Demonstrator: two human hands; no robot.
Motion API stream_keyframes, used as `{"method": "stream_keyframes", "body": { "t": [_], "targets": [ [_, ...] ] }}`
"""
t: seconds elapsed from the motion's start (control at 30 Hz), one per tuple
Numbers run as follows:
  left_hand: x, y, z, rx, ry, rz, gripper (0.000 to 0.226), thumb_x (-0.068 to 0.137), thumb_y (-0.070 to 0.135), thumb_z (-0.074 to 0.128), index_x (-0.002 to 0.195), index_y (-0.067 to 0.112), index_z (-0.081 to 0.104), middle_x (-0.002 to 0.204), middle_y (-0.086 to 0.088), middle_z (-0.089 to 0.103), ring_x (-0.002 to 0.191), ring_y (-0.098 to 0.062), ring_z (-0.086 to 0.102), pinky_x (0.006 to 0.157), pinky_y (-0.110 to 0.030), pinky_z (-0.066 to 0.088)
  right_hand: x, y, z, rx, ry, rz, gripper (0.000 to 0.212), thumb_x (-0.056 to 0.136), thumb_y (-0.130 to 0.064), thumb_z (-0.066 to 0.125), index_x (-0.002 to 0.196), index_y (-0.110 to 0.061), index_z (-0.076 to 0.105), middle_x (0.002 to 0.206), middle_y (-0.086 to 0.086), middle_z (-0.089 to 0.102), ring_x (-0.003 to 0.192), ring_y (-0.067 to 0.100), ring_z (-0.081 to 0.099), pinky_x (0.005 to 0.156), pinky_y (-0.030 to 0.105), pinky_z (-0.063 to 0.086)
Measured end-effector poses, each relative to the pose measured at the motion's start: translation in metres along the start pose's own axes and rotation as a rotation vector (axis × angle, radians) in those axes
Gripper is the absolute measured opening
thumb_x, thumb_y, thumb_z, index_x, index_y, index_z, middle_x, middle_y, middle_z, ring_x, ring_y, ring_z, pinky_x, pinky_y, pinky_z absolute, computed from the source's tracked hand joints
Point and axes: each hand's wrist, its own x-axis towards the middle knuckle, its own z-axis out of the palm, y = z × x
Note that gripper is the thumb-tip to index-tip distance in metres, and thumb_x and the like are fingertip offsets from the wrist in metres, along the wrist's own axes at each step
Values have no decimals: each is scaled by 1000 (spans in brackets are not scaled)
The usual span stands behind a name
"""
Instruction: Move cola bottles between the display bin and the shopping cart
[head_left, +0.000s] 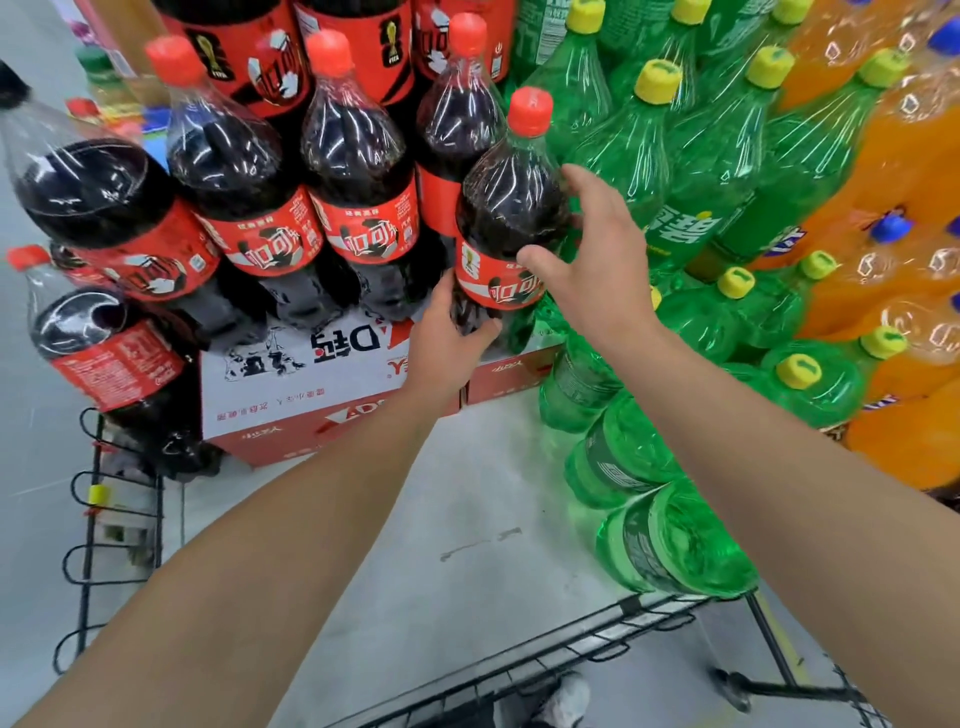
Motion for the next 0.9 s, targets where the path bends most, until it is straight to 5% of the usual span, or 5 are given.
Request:
{"method": "stream_keyframes", "body": {
  "t": [0.2,0.53,0.9],
  "targets": [
    [-3,7,-4,-1,-29,-8,72,85,26,70,151,26,41,136,8,62,126,-8,55,108,-40,46,0,-3,-2,24,3,23,79,84,-24,83,152,-14,44,148,4,54,136,22,50,110,29,34],
    [-23,21,-20,131,-84,-32,72,90,32,68,154,24,36,149,6,52,136,-13,47,111,-41,43,-24,1,-13,-67,-86,8,87,86,-31,80,156,-10,34,154,12,45,141,26,43,115,34,34],
    [-125,45,-41,636,-161,90,75,95,35,64,158,17,27,159,-7,36,144,-25,37,113,-36,33,-119,27,-37,-570,-392,-250,89,86,-51,72,157,-11,35,159,13,40,151,35,29,127,47,19]
  ]
}}
